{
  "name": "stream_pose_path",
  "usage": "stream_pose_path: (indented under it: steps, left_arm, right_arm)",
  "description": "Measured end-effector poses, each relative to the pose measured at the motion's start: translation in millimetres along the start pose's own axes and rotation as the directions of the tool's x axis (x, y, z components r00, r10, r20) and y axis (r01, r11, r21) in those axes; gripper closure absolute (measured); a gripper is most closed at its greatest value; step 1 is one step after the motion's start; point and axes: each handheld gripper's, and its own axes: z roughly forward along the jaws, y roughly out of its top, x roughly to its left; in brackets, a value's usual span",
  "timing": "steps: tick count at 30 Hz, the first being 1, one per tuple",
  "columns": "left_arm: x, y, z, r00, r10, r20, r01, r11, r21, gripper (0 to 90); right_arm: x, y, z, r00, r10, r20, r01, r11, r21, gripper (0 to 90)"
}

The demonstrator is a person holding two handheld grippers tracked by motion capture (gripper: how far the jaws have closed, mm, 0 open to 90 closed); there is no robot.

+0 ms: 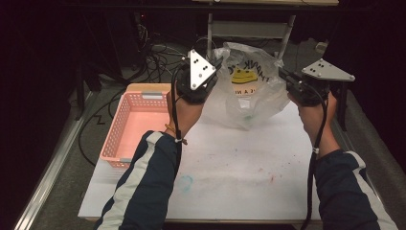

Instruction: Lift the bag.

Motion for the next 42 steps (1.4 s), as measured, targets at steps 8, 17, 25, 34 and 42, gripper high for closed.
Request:
stream_pose_path:
  steps: [8, 17, 25, 34, 42]
  left_arm:
    - [10.6, -10.6, 21.3, 0.9998, -0.005, -0.021, 0.006, 0.9989, 0.045, 86.5]
    - [30.6, -24.4, 48.2, 0.9983, -0.01, -0.057, 0.016, 0.9933, 0.114, 86.4]
    - [52.0, -48.1, 68.3, 0.9933, -0.061, -0.098, 0.08, 0.9759, 0.203, 86.3]
    - [71.0, -38.7, 64.8, 0.9854, -0.034, -0.167, 0.067, 0.9785, 0.195, 86.4]
    - [68.3, -23.5, 65.8, 0.9854, -0.004, -0.17, 0.036, 0.9813, 0.189, 86.4]
  right_arm:
    - [-17.2, -1.6, 7.7, 0.9979, -0.023, 0.061, 0.024, 0.999, -0.027, 89.0]
    - [-32.8, 3.1, 23.4, 0.9916, -0.049, 0.12, 0.048, 0.999, 0.01, 89.0]
    - [-46.7, -8.2, 44.2, 0.9863, -0.024, 0.163, 0.011, 0.997, 0.076, 89.0]
    - [-67.1, -17.2, 47.8, 0.9769, -0.013, 0.213, -0.013, 0.993, 0.118, 89.1]
    - [-68.8, -8.2, 48.3, 0.9781, -0.011, 0.208, -0.012, 0.994, 0.112, 89.1]
